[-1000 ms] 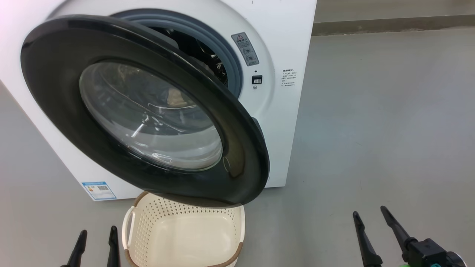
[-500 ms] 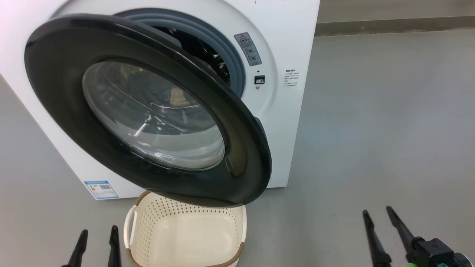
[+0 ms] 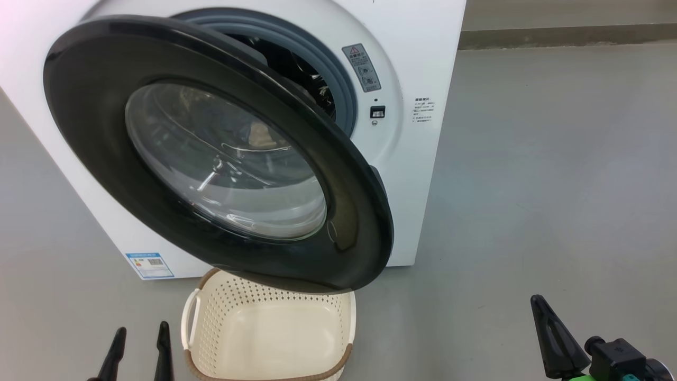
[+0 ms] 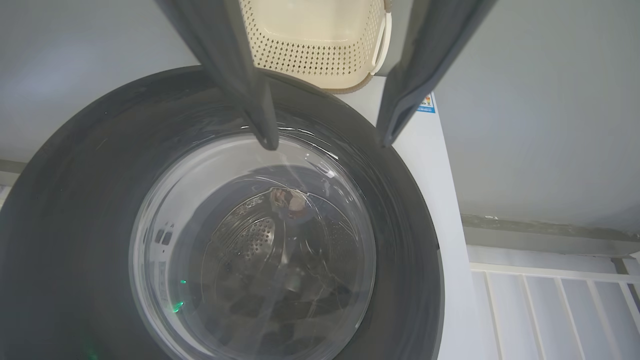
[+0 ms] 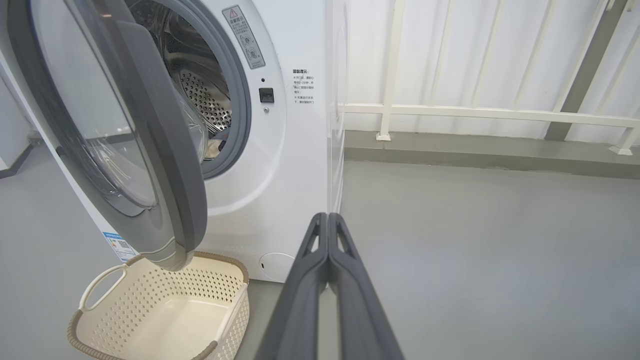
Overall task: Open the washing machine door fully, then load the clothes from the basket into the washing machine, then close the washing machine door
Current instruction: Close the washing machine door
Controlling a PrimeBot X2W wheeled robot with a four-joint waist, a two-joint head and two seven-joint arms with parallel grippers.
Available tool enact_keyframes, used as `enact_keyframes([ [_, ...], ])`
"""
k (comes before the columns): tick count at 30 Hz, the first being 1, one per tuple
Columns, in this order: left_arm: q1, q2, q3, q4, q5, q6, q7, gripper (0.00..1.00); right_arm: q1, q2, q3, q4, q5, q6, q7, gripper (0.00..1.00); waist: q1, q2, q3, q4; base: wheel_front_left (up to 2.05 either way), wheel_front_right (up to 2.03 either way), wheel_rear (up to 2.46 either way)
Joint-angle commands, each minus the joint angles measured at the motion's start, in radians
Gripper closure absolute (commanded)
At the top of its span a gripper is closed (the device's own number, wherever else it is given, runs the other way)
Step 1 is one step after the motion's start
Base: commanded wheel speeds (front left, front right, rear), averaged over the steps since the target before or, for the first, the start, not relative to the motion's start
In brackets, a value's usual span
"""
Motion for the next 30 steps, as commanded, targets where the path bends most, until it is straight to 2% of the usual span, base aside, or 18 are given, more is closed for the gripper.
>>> enact_keyframes([
  [1, -0.016, 0.004, 0.027, -0.03, -0.001, -0.002, -0.006, 0.0, -0.053, -0.011, 0.031, -0.024, -0.007, 0.002, -0.005, 1.0, 0.0, 0.0, 0.0, 0.002, 0.0, 0.0, 0.0],
  [13, -0.019, 0.004, 0.023, -0.032, -0.005, -0.002, -0.006, 0.0, -0.154, -0.011, 0.113, -0.102, -0.001, 0.002, -0.005, 1.0, 0.0, 0.0, 0.002, 0.012, 0.0, 0.0, 0.0],
  [23, -0.024, 0.004, 0.011, -0.032, -0.009, -0.002, -0.006, 0.0, -0.303, -0.011, 0.296, -0.243, 0.013, 0.002, -0.005, 1.0, 0.0, 0.0, 0.002, 0.036, 0.0, 0.0, 0.0],
  [26, -0.027, 0.004, 0.003, -0.032, -0.01, -0.002, -0.006, 0.0, -0.331, -0.011, 0.353, -0.246, 0.025, 0.002, -0.005, 1.0, 0.0, 0.0, 0.007, 0.051, 0.0, 0.0, 0.0],
  [30, -0.03, 0.004, -0.005, -0.033, -0.011, -0.002, -0.006, 0.0, -0.342, -0.011, 0.422, -0.182, 0.08, 0.002, -0.005, 1.0, 0.0, 0.0, 0.018, 0.073, 0.0, 0.0, 0.0],
])
